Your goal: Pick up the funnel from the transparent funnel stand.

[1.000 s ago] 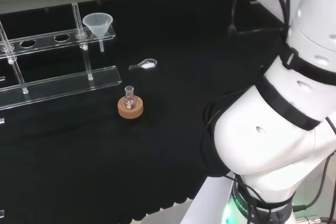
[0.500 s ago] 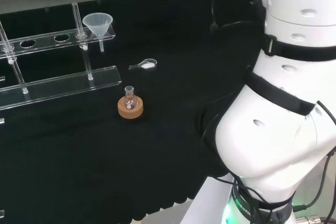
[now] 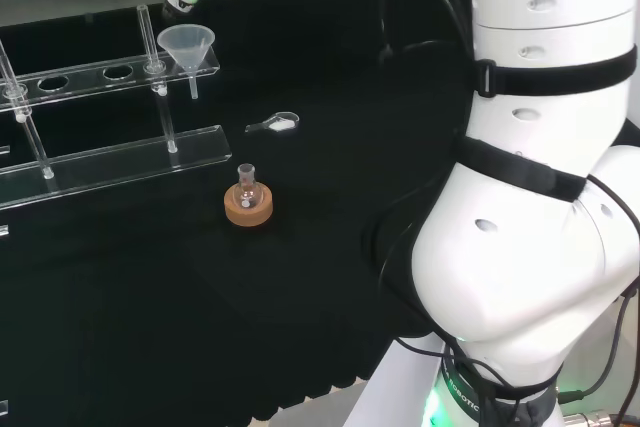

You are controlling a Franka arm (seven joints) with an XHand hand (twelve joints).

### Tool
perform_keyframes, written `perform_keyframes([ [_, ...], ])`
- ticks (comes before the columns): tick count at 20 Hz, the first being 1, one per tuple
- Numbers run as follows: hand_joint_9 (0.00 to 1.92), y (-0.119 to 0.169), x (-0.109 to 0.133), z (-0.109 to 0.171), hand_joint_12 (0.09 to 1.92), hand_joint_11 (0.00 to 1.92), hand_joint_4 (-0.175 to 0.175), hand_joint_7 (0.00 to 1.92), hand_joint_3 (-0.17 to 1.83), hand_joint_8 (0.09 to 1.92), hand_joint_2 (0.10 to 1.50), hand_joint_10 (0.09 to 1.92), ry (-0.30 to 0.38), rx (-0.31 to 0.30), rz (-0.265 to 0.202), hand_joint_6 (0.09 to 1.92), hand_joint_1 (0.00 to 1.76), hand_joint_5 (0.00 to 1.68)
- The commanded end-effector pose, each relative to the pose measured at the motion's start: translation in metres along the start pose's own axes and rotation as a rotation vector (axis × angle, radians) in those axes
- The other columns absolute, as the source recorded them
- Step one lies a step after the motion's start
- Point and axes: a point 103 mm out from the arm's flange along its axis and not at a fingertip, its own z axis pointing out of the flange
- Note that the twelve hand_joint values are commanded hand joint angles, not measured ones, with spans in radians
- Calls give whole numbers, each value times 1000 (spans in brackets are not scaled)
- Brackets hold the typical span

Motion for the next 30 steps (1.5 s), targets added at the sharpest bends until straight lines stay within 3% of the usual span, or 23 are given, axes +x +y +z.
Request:
perform_keyframes([
  [1,0,8,6,13,1532,86,20,0,-175,315,939,842,-18,79,2,87,670,212],
  [11,0,17,5,25,1544,120,26,0,-175,185,915,809,-8,92,-9,87,722,212],
  [20,0,24,10,32,1551,190,63,0,-175,167,897,847,20,104,-36,87,779,252],
  [30,0,29,13,39,1544,225,67,0,-175,248,890,938,6,154,-42,87,805,300],
])
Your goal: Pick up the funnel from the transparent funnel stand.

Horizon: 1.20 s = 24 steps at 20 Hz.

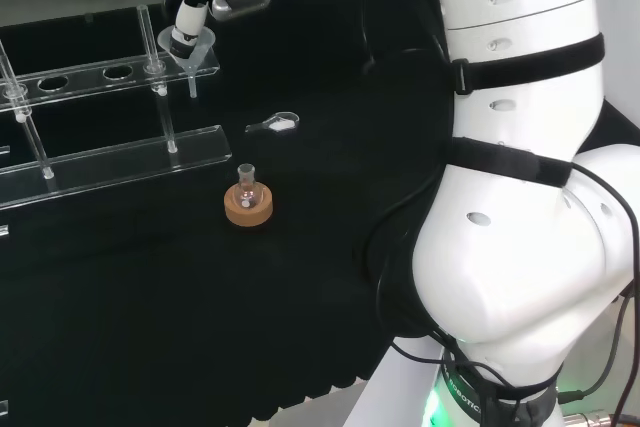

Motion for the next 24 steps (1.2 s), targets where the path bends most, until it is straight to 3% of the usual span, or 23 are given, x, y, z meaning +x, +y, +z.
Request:
perform_keyframes([
  [1,0,6,2,1,1544,227,66,0,-175,250,890,941,-5,22,-10,87,806,300],
  [8,0,5,3,1,1539,238,62,0,-175,265,890,958,-2,12,-20,87,814,299],
  [21,8,-21,9,-8,1534,246,54,0,-175,321,894,984,-1,-18,-16,87,817,314],
  [24,9,-23,10,-2,1533,247,51,0,-175,326,895,984,-9,-58,-13,87,817,307],
])
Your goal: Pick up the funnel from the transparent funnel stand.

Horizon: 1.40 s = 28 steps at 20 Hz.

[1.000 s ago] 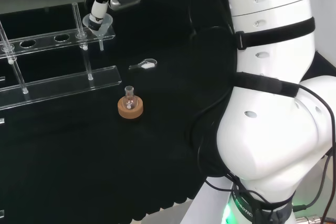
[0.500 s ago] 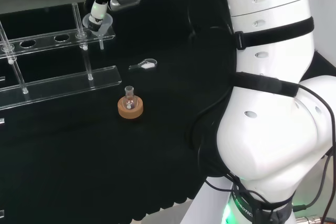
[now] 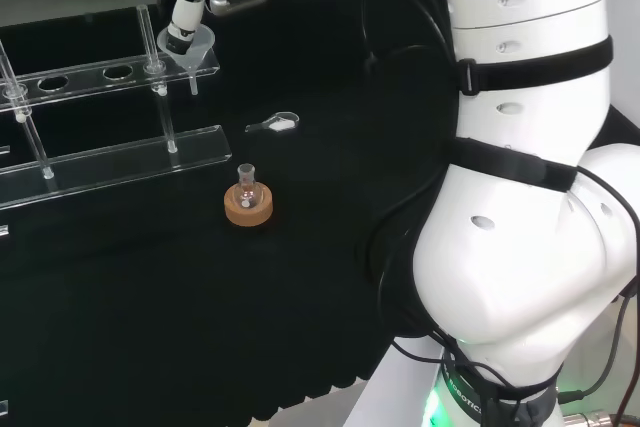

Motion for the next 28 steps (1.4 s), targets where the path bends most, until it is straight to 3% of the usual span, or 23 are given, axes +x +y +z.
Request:
perform_keyframes([
  [1,5,-6,4,8,1533,248,49,0,-175,311,895,979,-10,-68,2,87,817,289],
  [3,1,-7,6,14,1531,247,47,0,-175,281,894,965,-23,-98,7,87,817,258],
  [10,0,-2,5,26,1534,244,43,0,-175,231,893,936,-34,-110,19,87,813,218],
  [15,0,1,4,26,1535,241,40,0,-175,87,888,848,-22,-126,10,87,790,53],
  [28,0,19,5,39,1539,253,38,8,-175,87,878,857,-22,-68,-1,87,762,35],
])
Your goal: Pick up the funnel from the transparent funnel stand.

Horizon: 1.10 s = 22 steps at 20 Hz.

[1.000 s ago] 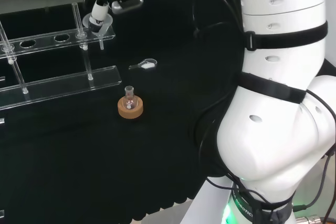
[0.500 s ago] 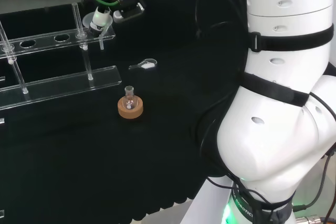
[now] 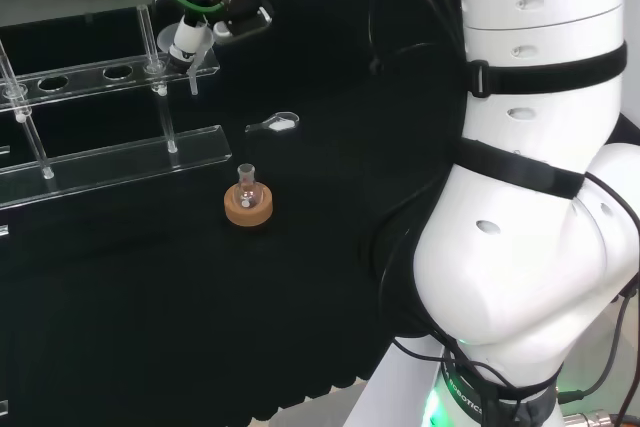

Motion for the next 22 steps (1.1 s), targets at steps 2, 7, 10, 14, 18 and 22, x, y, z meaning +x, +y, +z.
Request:
perform_keyframes([
  [2,0,7,-1,10,1540,257,37,27,-175,87,878,882,-7,23,-1,87,762,49],
  [7,45,8,-5,10,1533,277,30,97,-175,87,883,932,-21,-11,23,87,766,112],
  [10,272,6,-6,8,1511,329,6,184,-175,394,911,824,-46,-73,58,87,785,304],
  [14,633,2,-5,2,1410,464,-23,477,-175,654,981,632,-87,-152,84,142,819,631],
  [18,825,-8,0,-16,1332,564,-7,651,-175,654,1039,496,-139,-244,80,397,853,793],
  [22,867,-21,2,-41,1321,594,-2,676,-175,657,1060,475,-142,-234,78,487,868,811],
])
